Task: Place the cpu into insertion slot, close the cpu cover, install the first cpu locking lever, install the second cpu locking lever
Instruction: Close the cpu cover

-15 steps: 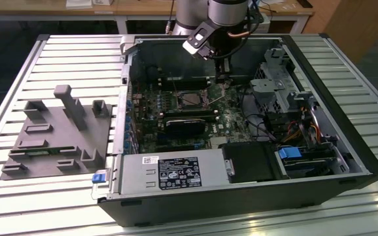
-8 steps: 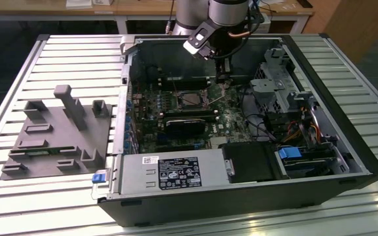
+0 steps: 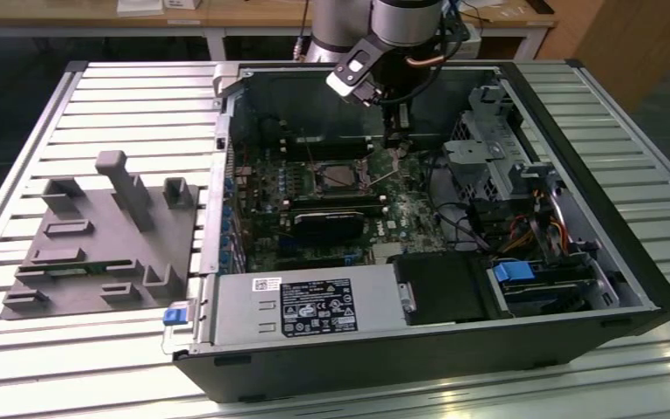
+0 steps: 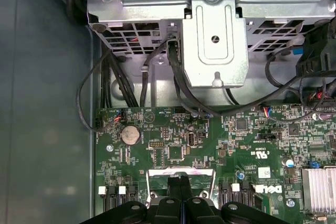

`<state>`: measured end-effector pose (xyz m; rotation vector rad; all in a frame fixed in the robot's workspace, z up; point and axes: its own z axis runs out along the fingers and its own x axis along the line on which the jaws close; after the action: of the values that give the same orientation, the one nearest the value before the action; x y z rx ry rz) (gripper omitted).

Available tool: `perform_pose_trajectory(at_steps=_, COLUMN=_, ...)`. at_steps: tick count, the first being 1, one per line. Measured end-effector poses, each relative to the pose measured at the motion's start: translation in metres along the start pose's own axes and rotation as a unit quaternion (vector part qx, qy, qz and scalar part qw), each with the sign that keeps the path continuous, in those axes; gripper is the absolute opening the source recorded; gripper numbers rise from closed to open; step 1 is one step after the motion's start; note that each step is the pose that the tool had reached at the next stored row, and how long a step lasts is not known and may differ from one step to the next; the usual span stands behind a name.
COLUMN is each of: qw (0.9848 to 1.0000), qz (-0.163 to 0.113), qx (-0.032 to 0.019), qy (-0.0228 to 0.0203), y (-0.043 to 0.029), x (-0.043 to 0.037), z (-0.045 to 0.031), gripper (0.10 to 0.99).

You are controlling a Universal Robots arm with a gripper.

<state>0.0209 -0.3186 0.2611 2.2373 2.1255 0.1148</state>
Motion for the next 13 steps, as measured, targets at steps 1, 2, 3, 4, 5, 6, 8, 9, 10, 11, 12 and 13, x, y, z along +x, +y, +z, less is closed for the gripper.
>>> perform_pose_trajectory(at_steps=1, qw=1.0000, qz=0.000, qx=0.0000, qy=0.0000, y=0.0003, x=0.0000, z=0.0000, gripper=0.102)
perform_pose_trajectory(at_steps=2, qw=1.0000, qz=0.000, qx=0.0000, qy=0.0000, y=0.0005, x=0.0000, z=0.0000, gripper=0.102)
perform_pose_trajectory(at_steps=3, qw=1.0000, qz=0.000, qx=0.0000, qy=0.0000, y=0.0006, x=0.0000, z=0.0001, gripper=0.102)
perform_pose_trajectory(at_steps=4, qw=1.0000, qz=0.000, qx=0.0000, qy=0.0000, y=0.0007, x=0.0000, z=0.0001, gripper=0.102)
perform_pose_trajectory(at_steps=5, qw=1.0000, qz=0.000, qx=0.0000, qy=0.0000, y=0.0009, x=0.0000, z=0.0001, gripper=0.102)
perform_pose_trajectory(at_steps=6, qw=1.0000, qz=0.000, qx=0.0000, qy=0.0000, y=0.0011, x=0.0001, z=0.0001, gripper=0.102)
perform_pose_trajectory(at_steps=8, qw=1.0000, qz=0.000, qx=0.0000, qy=0.0000, y=0.0014, x=0.0001, z=0.0001, gripper=0.102)
perform_pose_trajectory(at_steps=9, qw=1.0000, qz=0.000, qx=0.0000, qy=0.0000, y=0.0017, x=0.0001, z=0.0002, gripper=0.102)
perform_pose_trajectory(at_steps=10, qw=1.0000, qz=0.000, qx=0.0000, qy=0.0000, y=0.0019, x=0.0001, z=0.0002, gripper=0.102)
perform_pose_trajectory(at_steps=11, qw=1.0000, qz=0.000, qx=0.0000, qy=0.0000, y=0.0021, x=0.0001, z=0.0002, gripper=0.102)
perform_pose_trajectory(at_steps=12, qw=1.0000, qz=0.000, qx=0.0000, qy=0.0000, y=0.0024, x=0.0001, z=0.0002, gripper=0.102)
perform_pose_trajectory(at_steps=13, qw=1.0000, qz=0.000, qx=0.0000, qy=0.0000, y=0.0029, x=0.0001, z=0.0003, gripper=0.102)
